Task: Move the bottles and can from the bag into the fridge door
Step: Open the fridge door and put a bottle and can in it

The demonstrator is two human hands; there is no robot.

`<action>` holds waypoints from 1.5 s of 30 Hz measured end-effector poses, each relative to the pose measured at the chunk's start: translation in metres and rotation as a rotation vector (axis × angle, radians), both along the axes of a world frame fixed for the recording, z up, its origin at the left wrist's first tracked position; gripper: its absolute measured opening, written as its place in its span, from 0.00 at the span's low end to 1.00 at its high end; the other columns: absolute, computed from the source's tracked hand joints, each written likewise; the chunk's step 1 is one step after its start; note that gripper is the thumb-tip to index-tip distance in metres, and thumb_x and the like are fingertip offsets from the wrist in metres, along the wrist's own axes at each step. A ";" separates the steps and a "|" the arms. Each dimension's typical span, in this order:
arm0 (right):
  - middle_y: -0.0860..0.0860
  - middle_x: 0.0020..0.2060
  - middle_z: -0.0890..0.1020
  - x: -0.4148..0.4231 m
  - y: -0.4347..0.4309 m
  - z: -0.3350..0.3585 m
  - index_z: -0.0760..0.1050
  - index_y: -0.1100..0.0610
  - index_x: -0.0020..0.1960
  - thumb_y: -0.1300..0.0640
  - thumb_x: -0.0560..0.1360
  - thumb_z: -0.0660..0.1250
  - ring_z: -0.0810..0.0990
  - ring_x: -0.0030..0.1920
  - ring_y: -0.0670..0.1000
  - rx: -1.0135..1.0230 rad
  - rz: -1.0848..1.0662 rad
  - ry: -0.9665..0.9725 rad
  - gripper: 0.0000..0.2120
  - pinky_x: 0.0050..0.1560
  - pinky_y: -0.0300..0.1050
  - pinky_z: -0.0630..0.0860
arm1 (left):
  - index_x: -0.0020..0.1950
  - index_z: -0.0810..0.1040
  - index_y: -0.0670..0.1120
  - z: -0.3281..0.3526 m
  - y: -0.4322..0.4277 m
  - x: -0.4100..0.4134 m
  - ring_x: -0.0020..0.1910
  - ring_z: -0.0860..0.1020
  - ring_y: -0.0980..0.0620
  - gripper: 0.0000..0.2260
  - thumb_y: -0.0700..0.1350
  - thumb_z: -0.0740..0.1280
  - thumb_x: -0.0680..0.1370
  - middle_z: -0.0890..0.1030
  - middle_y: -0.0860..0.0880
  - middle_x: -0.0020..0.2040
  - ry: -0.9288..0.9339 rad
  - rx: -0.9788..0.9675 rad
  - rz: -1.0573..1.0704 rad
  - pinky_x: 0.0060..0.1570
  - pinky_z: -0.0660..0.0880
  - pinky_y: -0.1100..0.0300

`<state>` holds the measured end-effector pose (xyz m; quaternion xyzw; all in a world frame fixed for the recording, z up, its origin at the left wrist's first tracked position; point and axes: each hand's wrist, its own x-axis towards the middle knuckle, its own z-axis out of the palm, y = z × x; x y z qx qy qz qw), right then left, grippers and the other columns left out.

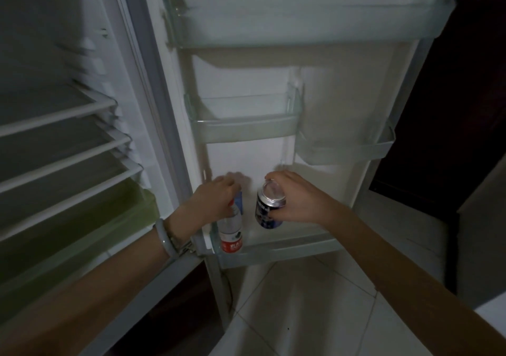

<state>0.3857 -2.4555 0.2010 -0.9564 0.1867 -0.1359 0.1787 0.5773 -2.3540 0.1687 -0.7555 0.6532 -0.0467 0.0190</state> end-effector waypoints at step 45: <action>0.61 0.70 0.64 -0.049 -0.085 0.111 0.57 0.63 0.72 0.53 0.72 0.70 0.63 0.70 0.59 -0.206 -0.137 -0.212 0.36 0.69 0.48 0.58 | 0.70 0.67 0.41 0.049 0.008 -0.082 0.65 0.71 0.41 0.33 0.57 0.68 0.71 0.72 0.40 0.67 -0.283 -0.400 -0.145 0.63 0.68 0.48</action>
